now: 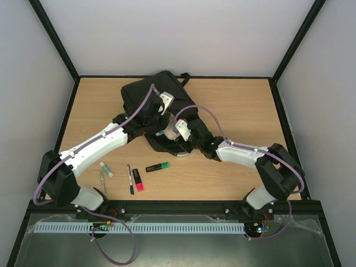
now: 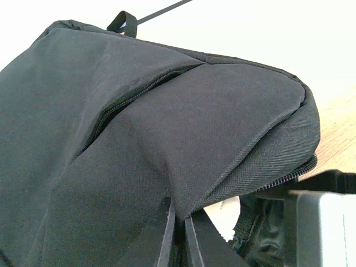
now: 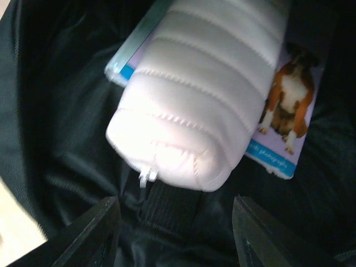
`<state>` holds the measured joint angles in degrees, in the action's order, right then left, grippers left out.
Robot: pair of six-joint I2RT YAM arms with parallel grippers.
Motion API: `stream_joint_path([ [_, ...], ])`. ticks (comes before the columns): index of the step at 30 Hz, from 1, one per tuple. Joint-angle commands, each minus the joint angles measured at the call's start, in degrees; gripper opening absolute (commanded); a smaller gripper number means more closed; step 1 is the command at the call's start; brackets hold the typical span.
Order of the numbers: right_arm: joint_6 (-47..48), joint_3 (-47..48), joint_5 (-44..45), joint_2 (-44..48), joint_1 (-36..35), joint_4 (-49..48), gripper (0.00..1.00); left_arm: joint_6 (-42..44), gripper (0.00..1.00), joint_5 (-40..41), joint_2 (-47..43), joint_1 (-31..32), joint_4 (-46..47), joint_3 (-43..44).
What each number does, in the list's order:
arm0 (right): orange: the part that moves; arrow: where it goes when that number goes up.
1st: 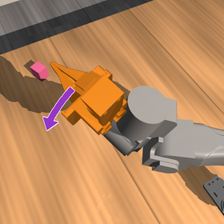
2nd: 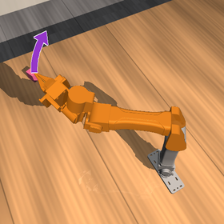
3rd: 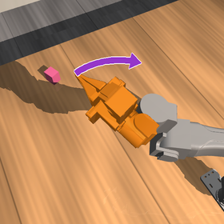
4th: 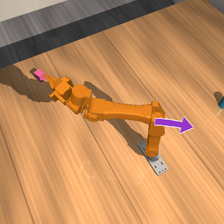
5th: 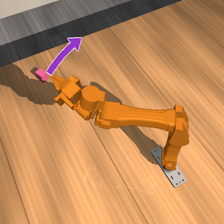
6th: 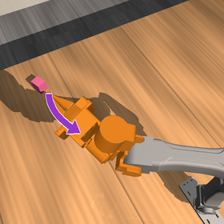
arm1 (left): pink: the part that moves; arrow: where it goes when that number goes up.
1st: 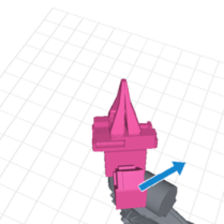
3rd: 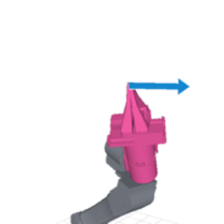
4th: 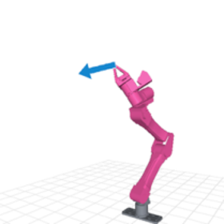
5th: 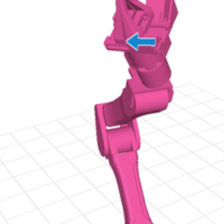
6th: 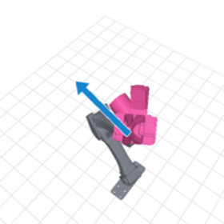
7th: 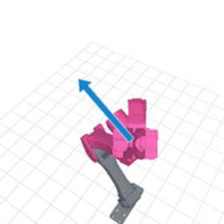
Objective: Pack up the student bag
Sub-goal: Place the stationery in the student bag.
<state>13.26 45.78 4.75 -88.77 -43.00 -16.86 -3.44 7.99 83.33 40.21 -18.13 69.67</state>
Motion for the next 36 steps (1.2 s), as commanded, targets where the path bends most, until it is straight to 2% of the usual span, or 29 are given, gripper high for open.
stream_joint_path([
  [1,6.5,-3.0,-3.8,2.1,-0.2,7.3,0.54,-0.3,0.03,0.2,-3.3,0.2,4.2,0.8],
  [3,7.9,-4.2,-4.0,2.7,-0.2,7.4,0.45,-0.3,0.03,0.1,-3.3,0.2,4.1,0.9],
  [5,9.0,-5.1,-4.3,3.2,-0.1,6.5,0.22,-0.3,0.03,0.0,-3.3,0.2,4.1,0.9],
  [6,9.5,-5.5,-4.4,3.3,-0.2,5.6,0.15,-0.3,0.03,0.0,-3.3,0.1,4.1,0.9],
  [11,10.3,-3.6,-3.2,-0.1,-0.2,1.7,0.01,-0.4,0.03,0.0,-3.1,0.1,4.1,0.8],
  [15,6.8,-0.2,-1.3,-5.5,-0.2,-3.4,0.01,-0.3,0.03,0.3,-2.8,0.1,4.1,0.7],
  [19,1.8,1.5,7.5,-9.9,-0.2,-13.5,0.01,-0.3,0.03,0.4,-2.7,0.1,4.2,0.6],
  [22,-2.1,2.4,8.8,-9.6,-0.2,-15.7,0.01,-0.6,0.03,-0.6,-2.7,0.2,4.3,0.4],
  [25,-4.9,2.1,5.7,-6.6,-0.2,-12.3,0.03,-0.6,0.03,-0.7,-2.2,0.3,4.1,0.4],
  [28,-5.6,0.3,2.7,-1.9,-0.2,-7.6,0.14,-0.8,0.03,-0.8,-2.0,0.4,3.9,0.5],
  [31,-2.8,-1.5,-3.3,3.8,-0.2,0.2,0.22,-1.0,0.03,-1.0,-1.7,0.7,3.6,0.4],
  [36,2.6,-7.3,-6.3,14.6,0.0,11.4,0.30,-0.1,0.03,-0.9,0.5,2.7,0.5,1.3],
])
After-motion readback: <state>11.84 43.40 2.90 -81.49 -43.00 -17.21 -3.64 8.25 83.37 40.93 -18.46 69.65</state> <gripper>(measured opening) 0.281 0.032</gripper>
